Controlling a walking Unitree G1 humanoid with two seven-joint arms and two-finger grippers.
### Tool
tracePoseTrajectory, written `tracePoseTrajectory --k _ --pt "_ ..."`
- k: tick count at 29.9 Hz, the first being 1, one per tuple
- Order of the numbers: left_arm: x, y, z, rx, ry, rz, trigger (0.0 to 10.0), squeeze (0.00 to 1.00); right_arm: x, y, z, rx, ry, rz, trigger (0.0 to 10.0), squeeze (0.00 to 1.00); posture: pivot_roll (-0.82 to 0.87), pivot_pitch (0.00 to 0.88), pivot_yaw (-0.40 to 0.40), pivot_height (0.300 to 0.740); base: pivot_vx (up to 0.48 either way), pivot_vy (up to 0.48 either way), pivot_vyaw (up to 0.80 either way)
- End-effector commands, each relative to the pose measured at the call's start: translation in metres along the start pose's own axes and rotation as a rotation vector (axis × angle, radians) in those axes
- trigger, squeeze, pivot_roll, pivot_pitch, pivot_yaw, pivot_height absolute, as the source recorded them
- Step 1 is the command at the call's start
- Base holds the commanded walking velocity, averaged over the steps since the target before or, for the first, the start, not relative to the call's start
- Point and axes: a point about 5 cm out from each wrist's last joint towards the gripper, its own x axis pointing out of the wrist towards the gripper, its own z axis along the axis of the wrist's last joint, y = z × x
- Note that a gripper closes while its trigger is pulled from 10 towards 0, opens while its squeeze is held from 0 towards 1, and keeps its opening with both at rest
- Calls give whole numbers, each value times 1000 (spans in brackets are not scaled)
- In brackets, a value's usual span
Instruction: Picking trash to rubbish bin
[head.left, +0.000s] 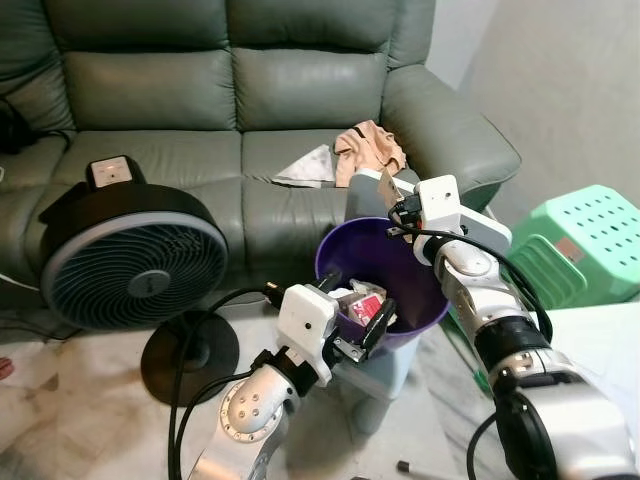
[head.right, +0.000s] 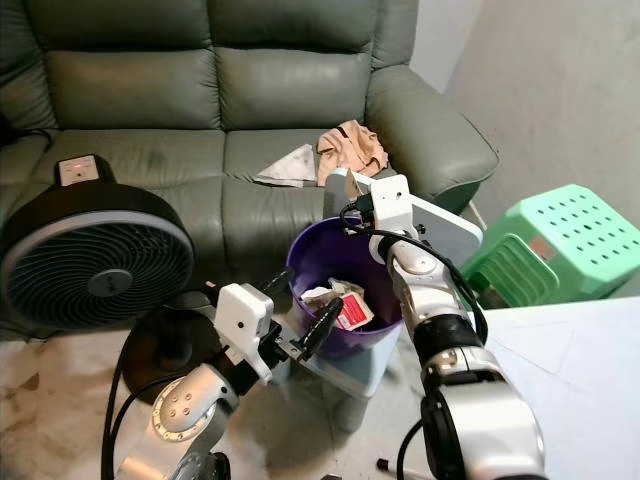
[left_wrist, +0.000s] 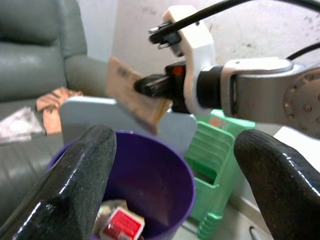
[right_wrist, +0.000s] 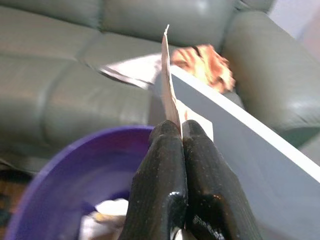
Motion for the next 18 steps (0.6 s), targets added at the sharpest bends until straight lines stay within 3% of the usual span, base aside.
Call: tracePoseTrajectory --k 1,3,4,17,18 --pt "-2 -2 1 -13 8 9 10000 0 0 -12 4 0 -2 -43 10000 882 133 205 -144 715 0 0 0" --pt "-2 -2 1 -14 10 12 10000 0 0 -13 3 8 0 -47 10000 882 134 205 -145 715 0 0 0" --pt "-2 -1 1 -10 11 15 10000 0 0 -15 3 1 2 -46 10000 1000 134 207 -145 715 0 0 0" --pt "2 15 5 -7 5 68 10000 0 -2 -23 4 -26 -15 -43 10000 1000 120 191 -136 715 0 0 0" --pt "6 22 7 11 -6 83 10000 0 -2 -23 7 -20 -37 -40 10000 1000 116 177 -130 715 0 0 0"
